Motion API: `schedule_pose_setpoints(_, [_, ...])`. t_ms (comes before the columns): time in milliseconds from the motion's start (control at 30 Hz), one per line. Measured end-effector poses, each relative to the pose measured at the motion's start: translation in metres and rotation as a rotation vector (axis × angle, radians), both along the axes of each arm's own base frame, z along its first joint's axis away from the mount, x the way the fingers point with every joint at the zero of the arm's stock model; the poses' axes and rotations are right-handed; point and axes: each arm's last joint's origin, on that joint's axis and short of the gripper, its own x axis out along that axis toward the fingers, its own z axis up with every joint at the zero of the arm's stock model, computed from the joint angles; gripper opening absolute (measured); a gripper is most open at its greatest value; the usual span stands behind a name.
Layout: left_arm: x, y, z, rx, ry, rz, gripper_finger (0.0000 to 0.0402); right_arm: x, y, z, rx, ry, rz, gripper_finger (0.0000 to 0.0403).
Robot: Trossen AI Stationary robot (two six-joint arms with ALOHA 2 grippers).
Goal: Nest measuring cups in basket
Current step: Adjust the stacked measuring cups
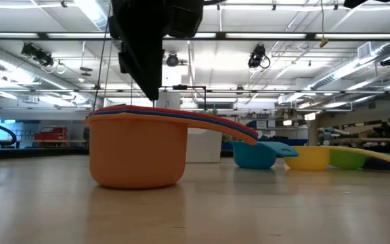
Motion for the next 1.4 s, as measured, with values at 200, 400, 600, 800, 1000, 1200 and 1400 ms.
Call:
schedule_pose_setpoints(200, [0.005, 0.019, -0.001, -0.062, 0.015, -0.068, 0.016, 0.005, 0.006, -0.002, 0.047, -0.021, -0.018, 0.0248])
schedule_pose_setpoints(400, [0.005, 0.02, -0.024, -0.124, 0.03, -0.12, 0.0172, 0.006, 0.007, 0.002, 0.096, -0.057, -0.042, 0.0248])
schedule_pose_setpoints(600, [0.004, 0.021, -0.034, -0.172, 0.019, -0.136, 0.0193, 0.008, 0.01, 0.002, 0.102, -0.079, -0.045, 0.0248])
schedule_pose_setpoints(800, [0.002, 0.02, -0.045, -0.178, -0.008, -0.148, 0.0186, 0.008, 0.01, 0.002, 0.101, -0.083, -0.045, 0.0248])
schedule_pose_setpoints(1000, [-0.003, 0.018, -0.054, -0.11, -0.012, -0.153, 0.0162, 0.008, 0.01, 0.002, 0.103, -0.084, -0.047, 0.0248])
schedule_pose_setpoints(1200, [0.0, 0.012, -0.059, -0.037, -0.05, -0.2, 0.0135, 0.009, 0.01, 0.002, 0.11, -0.087, -0.051, 0.0248])
schedule_pose_setpoints(1400, [0.006, 0.002, -0.076, 0.022, -0.063, -0.226, 0.0119, 0.009, 0.011, 0.002, 0.138, -0.089, -0.077, 0.0248])
